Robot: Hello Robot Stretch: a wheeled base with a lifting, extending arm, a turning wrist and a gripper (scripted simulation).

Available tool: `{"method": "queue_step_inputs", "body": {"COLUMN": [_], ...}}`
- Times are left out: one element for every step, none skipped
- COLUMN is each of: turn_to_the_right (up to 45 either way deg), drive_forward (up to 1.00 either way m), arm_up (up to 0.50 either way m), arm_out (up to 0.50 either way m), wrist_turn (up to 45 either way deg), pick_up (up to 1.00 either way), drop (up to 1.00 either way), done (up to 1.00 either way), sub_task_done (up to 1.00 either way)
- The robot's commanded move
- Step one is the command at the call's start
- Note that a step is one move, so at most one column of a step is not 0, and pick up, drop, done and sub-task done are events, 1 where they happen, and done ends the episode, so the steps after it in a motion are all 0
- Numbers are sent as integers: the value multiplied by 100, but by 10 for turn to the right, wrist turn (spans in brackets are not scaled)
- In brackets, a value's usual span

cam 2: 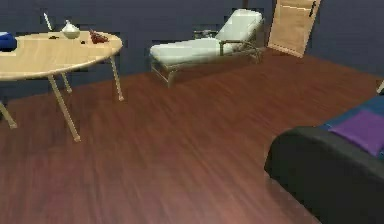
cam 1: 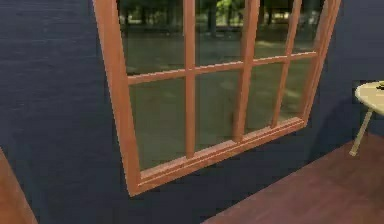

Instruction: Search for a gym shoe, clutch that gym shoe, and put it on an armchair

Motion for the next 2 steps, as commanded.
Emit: {"method": "queue_step_inputs", "body": {"turn_to_the_right": [450, 120], "drive_forward": [0, 0], "arm_up": [0, 0], "arm_out": [0, 0], "wrist_turn": [0, 0], "pick_up": [0, 0], "drop": [0, 0], "done": [0, 0], "sub_task_done": [0, 0]}}
